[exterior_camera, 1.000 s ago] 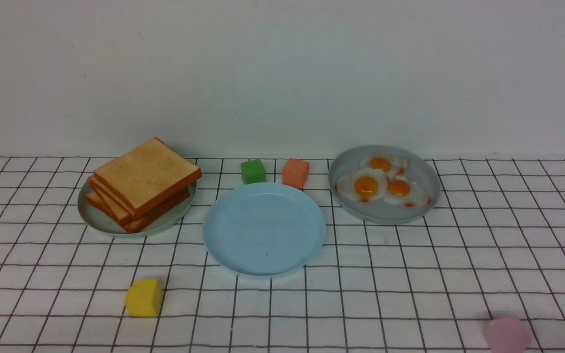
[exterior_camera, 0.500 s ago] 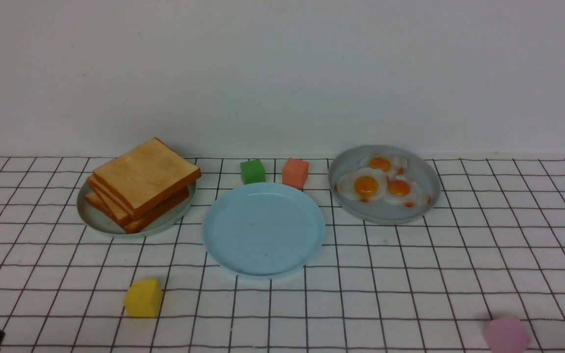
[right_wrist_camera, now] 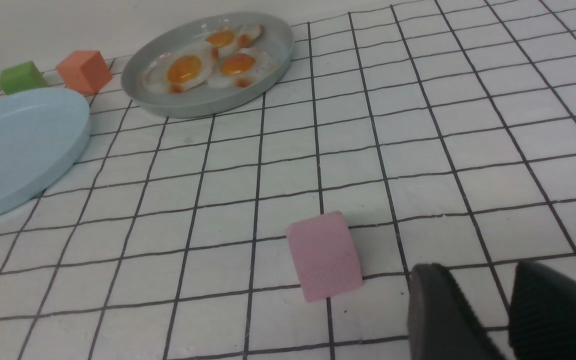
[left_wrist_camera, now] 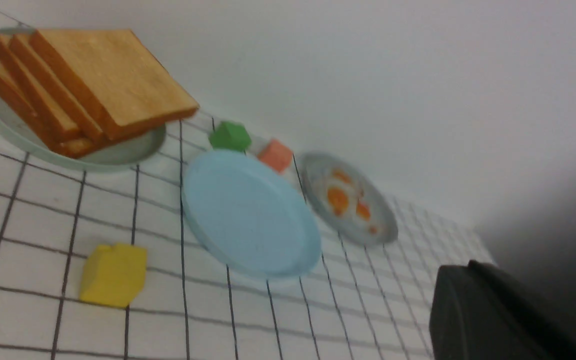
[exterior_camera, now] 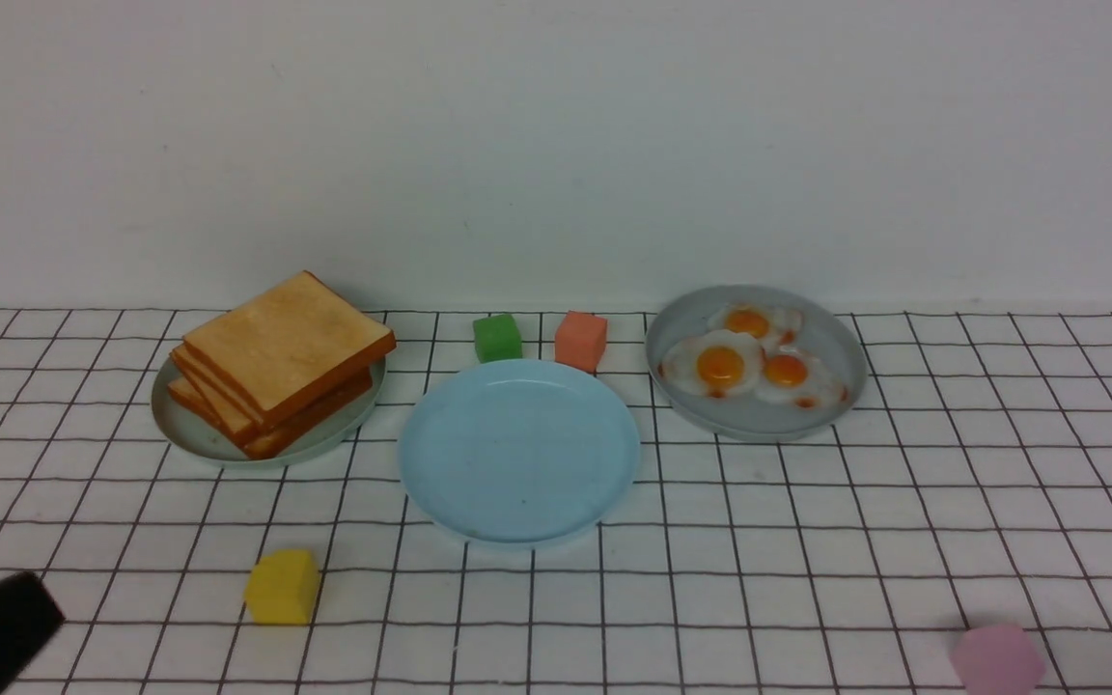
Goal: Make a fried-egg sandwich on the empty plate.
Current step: Use the left arm to grab a slice of bread
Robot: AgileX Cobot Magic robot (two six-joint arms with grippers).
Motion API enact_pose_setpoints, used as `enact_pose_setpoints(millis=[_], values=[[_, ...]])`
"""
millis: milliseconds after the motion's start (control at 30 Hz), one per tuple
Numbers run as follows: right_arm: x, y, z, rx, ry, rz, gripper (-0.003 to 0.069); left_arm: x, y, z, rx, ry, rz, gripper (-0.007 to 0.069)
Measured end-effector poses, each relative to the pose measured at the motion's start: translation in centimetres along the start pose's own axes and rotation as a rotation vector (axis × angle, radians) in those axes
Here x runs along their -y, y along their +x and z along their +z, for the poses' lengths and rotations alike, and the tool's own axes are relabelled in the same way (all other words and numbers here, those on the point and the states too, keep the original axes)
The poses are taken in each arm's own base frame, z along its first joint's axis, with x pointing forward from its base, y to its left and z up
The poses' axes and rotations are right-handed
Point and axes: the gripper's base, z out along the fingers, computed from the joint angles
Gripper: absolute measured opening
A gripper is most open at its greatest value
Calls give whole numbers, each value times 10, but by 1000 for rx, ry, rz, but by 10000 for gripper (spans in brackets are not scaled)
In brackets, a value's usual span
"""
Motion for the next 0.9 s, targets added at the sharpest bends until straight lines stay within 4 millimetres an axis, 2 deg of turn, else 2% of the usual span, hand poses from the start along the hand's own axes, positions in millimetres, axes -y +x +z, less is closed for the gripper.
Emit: enact_pose_setpoints(millis=[33, 100, 133, 267, 367, 400, 467, 533, 633, 700, 767, 900], values=[[0, 0, 0, 0, 0, 0, 241, 8, -4, 4, -118, 9, 56, -13], [0, 0, 0, 0, 0, 0, 241, 11, -5, 9, -205, -3, 81, -13], [0, 0, 0, 0, 0, 0, 241, 15, -11, 16, -312, -29, 124, -13], [0, 0, 0, 4, -2, 5, 241, 15, -19, 30, -444, -93, 172, -13], [-2, -1, 0, 14, -23, 76, 241, 15, -23, 36, -467, -105, 173, -13], [-4, -1, 1, 24, -51, 183, 241, 16, -24, 38, -470, -105, 167, -13], [-6, -3, 1, 48, -80, 290, 241, 16, -24, 39, -468, -100, 161, -13], [-8, -10, 0, 121, -124, 447, 241, 17, -24, 38, -471, -95, 170, -13], [-7, -20, -2, 219, -155, 568, 237, 18, -21, 38, -495, -74, 236, -13], [-9, -24, -4, 221, -178, 622, 220, 21, -20, 38, -507, -49, 285, -13], [-15, -32, -10, 173, -210, 613, 189, 23, -21, 41, -502, -33, 305, -13], [-37, -82, -37, 41, -293, 341, 61, 29, -34, 69, -547, -54, 318, -13]])
